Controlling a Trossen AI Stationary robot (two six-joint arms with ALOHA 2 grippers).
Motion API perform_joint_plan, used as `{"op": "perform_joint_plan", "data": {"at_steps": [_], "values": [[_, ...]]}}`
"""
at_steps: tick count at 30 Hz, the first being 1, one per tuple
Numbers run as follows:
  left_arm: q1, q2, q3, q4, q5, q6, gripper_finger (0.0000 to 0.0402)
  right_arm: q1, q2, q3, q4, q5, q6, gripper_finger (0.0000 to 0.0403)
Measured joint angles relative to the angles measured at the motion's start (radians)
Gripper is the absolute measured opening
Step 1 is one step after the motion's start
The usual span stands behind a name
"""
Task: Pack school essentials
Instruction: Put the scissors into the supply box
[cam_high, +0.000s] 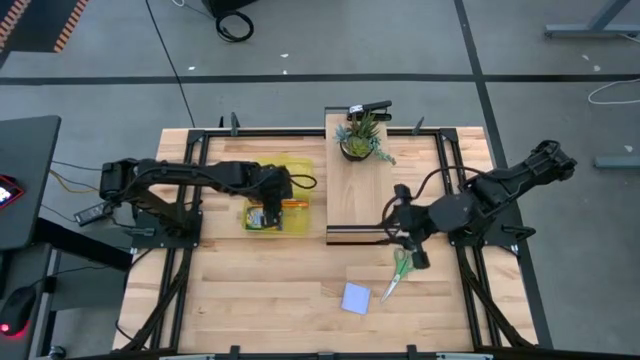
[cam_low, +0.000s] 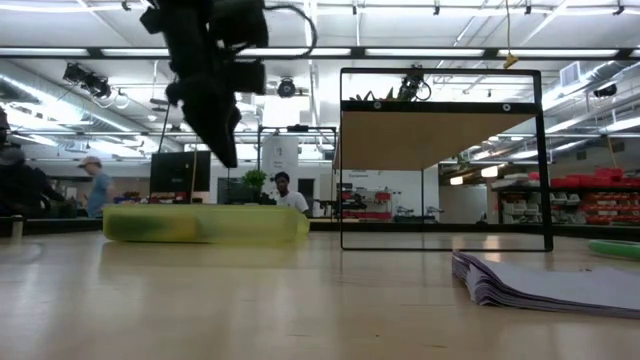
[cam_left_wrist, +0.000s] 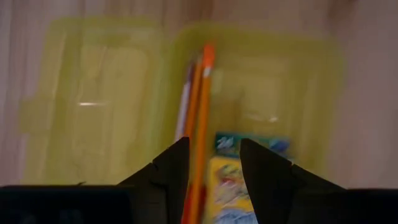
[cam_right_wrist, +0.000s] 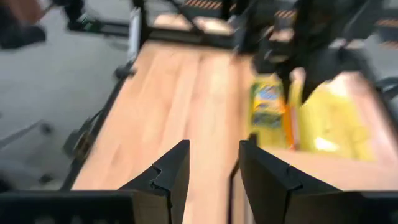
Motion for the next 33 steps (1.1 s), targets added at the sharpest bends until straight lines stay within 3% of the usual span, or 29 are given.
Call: {"op": "perform_joint_plan", "data": {"at_steps": [9, 16, 28, 33], "values": [[-0.102, 0.000, 0.058, -0.002, 0.011, -0.143, 0.0135, 0.003, 0.011, -0.071, -0.065, -0.276, 0.007, 0.0149], [-0.169, 0.000, 0.091, -0.022, 0.002, -0.214, 0.0131, 0.003, 0.123, -0.076, -0.160, -0.396, -0.061, 0.0189], [-0.209, 0.000, 0.123, -0.064, -0.020, -0.261, 0.0129, 0.003, 0.286, -0.076, -0.289, -0.451, -0.244, 0.0271], [-0.209, 0.000, 0.123, -0.064, -0.020, -0.283, 0.0131, 0.008, 0.364, -0.076, -0.314, -0.451, -0.362, 0.0286]]}}
